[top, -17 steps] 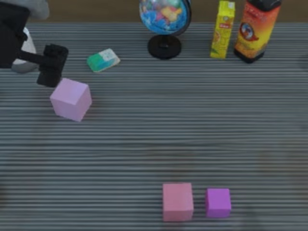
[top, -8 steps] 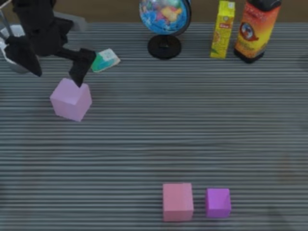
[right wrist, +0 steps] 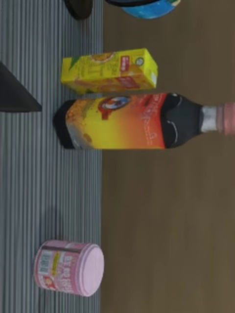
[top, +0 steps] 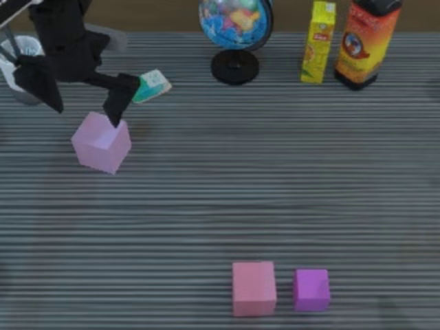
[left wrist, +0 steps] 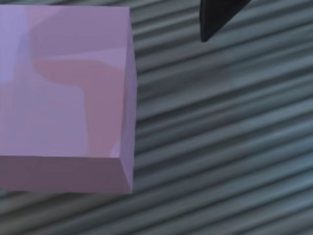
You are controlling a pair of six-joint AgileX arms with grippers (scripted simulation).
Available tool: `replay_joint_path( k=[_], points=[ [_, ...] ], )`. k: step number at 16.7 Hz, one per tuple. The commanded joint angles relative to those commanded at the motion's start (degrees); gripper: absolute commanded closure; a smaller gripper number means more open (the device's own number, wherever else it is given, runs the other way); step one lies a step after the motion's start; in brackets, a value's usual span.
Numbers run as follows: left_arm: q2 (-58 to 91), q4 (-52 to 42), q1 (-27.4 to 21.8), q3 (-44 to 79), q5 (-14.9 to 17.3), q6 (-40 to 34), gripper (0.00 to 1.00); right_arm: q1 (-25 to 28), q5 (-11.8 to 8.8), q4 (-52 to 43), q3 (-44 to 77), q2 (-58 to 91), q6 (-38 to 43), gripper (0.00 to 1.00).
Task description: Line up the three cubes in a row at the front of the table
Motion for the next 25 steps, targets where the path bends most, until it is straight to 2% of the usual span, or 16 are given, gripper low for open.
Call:
replay_joint_path(
  k=[4, 10, 15, 25],
  points=[
    [0.41, 2.38, 0.07, -2.18, 0.01, 0.06, 0.0, 0.0, 0.0, 0.0, 0.0, 0.0, 0.0, 0.0],
    [3.59, 15.92, 0.09, -11.99, 0.04, 0.12, 0.0, 0.0, 0.0, 0.0, 0.0, 0.0, 0.0, 0.0],
    [4.13, 17.48, 0.08, -13.35, 0.05, 0.13, 0.0, 0.0, 0.0, 0.0, 0.0, 0.0, 0.0, 0.0],
    [4.13, 17.48, 0.08, -13.35, 0.05, 0.13, 0.75, 0.0, 0.0, 0.0, 0.0, 0.0, 0.0, 0.0]
  ],
)
